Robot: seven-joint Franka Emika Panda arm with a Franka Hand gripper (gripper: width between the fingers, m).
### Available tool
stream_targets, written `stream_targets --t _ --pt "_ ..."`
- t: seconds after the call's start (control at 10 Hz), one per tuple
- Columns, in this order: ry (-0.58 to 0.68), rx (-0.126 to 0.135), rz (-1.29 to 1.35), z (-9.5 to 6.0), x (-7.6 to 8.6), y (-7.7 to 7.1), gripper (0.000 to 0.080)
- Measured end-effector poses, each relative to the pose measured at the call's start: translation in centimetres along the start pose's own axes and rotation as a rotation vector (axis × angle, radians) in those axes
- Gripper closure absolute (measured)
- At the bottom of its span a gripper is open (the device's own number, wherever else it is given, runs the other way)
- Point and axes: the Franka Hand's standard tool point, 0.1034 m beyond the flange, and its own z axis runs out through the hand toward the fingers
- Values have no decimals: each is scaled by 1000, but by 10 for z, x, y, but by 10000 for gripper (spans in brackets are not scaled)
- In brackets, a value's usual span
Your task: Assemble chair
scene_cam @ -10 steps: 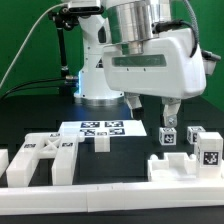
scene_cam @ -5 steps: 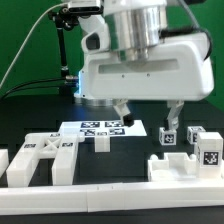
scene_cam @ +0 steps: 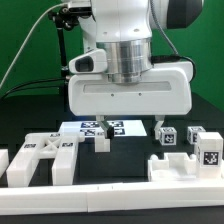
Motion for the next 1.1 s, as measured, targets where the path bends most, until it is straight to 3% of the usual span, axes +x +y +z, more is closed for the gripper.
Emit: stream_targets --t 0.2,0.3,0.5,0.8,0.9,1.1 --pt "-6 -4 -147 2 -2 4 151" --pt "-31 -16 -249 10 -12 16 151" --pt "-88 -61 -324 9 -23 33 151" --pt "-137 -62 -274 9 -27 32 151" --pt "-223 -62 -266 10 -33 34 151" --pt "-503 -98 -226 14 -35 50 151"
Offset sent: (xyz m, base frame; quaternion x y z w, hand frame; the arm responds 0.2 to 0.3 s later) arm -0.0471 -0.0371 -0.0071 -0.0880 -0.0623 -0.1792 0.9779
